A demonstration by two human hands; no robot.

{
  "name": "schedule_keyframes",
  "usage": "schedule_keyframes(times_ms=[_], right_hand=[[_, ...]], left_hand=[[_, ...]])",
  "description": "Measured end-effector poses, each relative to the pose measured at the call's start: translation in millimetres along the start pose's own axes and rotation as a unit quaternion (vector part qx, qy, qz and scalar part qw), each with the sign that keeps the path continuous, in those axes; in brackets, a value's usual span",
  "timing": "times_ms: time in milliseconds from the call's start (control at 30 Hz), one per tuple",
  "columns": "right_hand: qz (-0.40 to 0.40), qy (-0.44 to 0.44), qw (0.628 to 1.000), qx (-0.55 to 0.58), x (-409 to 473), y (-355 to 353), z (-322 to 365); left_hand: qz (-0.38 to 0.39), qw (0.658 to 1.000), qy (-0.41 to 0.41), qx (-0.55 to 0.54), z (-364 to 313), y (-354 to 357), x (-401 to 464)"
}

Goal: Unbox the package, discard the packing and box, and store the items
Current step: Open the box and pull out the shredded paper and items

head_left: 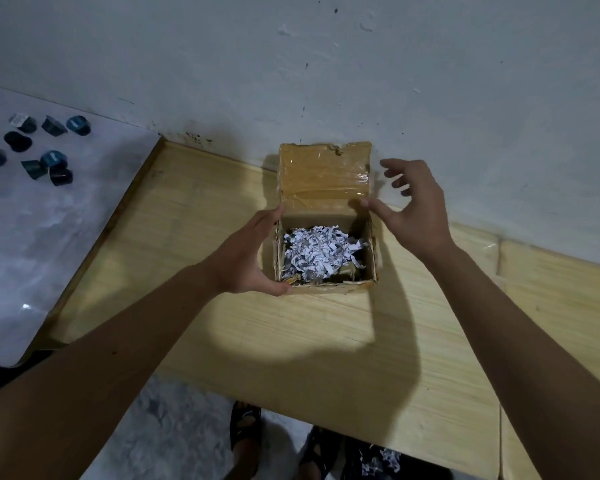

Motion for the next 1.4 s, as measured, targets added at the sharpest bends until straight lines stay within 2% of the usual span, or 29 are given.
schedule_keyframes(times_ms=[67, 133, 200, 400, 533, 800, 1033, 1133, 1267, 1400], right_hand=[[0.052, -0.055, 0.997, 0.012, -12.9, 4.3, 14.7], [0.157, -0.074, 0.984, 0.04, -24.3, 20.5, 23.8], [0.249, -0.085, 0.964, 0.021, -32.3, 39.9, 26.6], [0.367, -0.085, 0.923, -0.079, -31.2, 76.7, 20.4], [0.383, -0.086, 0.911, -0.129, -25.2, 88.0, 22.3], [0.42, -0.129, 0.86, -0.257, -32.2, 111.0, 22.9], [0.448, -0.135, 0.839, -0.279, -29.4, 110.6, 24.7], [0.445, -0.167, 0.825, -0.306, -31.6, 109.0, 26.5], [0.423, -0.174, 0.817, -0.351, -34.8, 110.5, 30.2], [0.415, -0.166, 0.823, -0.35, -35.1, 109.1, 31.3]], left_hand=[[-0.002, 1.0, 0.001, -0.005, 1.7, 0.3, 0.2], [0.0, 1.0, 0.003, -0.004, 3.0, 0.2, 1.0], [0.004, 1.0, 0.002, -0.007, 3.1, -0.9, 1.3], [0.013, 0.999, -0.004, -0.037, 2.5, 0.4, -1.1], [0.022, 0.998, -0.013, -0.052, 2.5, 0.8, -1.1], [0.028, 0.998, -0.015, -0.061, 2.1, 1.4, -1.6], [0.028, 0.998, -0.009, -0.059, 3.6, 0.9, -1.7], [0.031, 0.998, -0.008, -0.051, 4.0, 1.0, -1.8], [0.025, 0.998, -0.016, -0.05, 5.2, 3.1, -1.7], [0.023, 0.999, -0.016, -0.041, 4.7, 3.9, -1.4]])
Point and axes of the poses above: each hand's wrist, its own x-axis towards the middle knuckle, its own y-axis out of the palm, z = x × y, the point moved 5 cm from there along x, towards the middle knuckle, and after that the axes turned 2 degrees about -y, right-handed, at the moved point
